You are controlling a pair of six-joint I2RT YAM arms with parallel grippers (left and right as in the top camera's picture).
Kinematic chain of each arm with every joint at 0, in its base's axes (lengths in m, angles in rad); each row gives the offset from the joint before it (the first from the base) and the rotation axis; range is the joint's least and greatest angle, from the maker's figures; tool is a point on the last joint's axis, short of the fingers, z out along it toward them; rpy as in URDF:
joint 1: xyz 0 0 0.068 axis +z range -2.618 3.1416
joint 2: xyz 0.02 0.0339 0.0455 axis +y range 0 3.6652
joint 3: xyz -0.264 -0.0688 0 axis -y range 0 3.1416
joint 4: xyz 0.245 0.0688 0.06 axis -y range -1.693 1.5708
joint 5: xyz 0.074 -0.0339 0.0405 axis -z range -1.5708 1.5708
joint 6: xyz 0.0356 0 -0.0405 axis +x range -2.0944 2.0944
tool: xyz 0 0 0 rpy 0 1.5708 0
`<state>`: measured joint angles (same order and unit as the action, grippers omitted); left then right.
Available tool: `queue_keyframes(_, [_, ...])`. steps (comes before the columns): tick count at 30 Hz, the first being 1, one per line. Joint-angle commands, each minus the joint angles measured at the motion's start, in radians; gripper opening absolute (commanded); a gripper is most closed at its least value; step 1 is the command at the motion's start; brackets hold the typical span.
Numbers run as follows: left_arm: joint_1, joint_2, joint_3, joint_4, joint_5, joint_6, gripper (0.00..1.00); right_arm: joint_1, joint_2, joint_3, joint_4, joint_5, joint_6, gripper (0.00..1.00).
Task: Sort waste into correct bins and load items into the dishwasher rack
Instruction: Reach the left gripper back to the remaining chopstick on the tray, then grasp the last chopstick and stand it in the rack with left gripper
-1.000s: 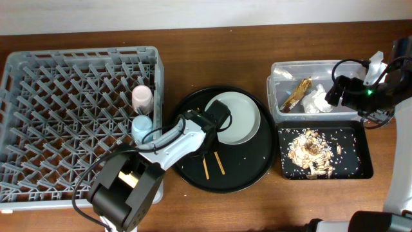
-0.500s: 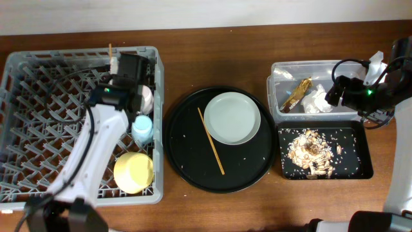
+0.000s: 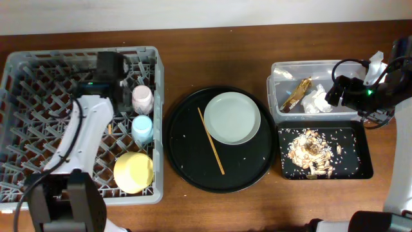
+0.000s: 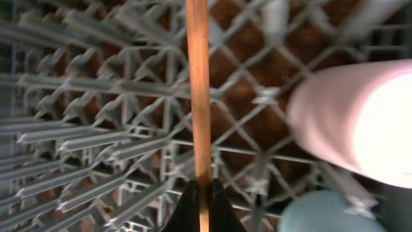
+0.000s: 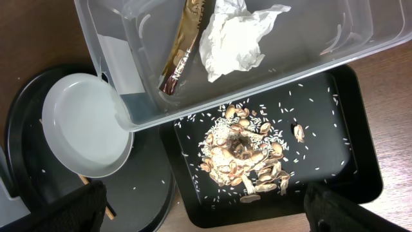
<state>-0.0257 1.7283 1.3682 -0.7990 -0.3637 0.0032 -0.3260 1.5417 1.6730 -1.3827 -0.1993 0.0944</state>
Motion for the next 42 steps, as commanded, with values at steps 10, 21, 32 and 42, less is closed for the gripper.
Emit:
queue_keyframes(10, [0.07,0.032,-0.003,-0.002,0.245,0.009,0.0,-0.002,-0.008,0.013,0.0,0.01,0.0,0.99])
queue_keyframes(21, [0.012,-0.039,0.092,-0.157,0.438,-0.071,0.43,-0.002,-0.008,0.013,0.0,0.01,0.0,0.99])
queue_keyframes(32, [-0.665,-0.123,-0.122,-0.043,0.455,-0.716,0.15,-0.002,-0.008,0.013,0.0,0.01,0.0,0.99])
queue_keyframes(42, [-0.925,-0.103,-0.363,0.172,0.032,-1.117,0.3,-0.002,-0.008,0.013,0.0,0.01,0.0,0.99])
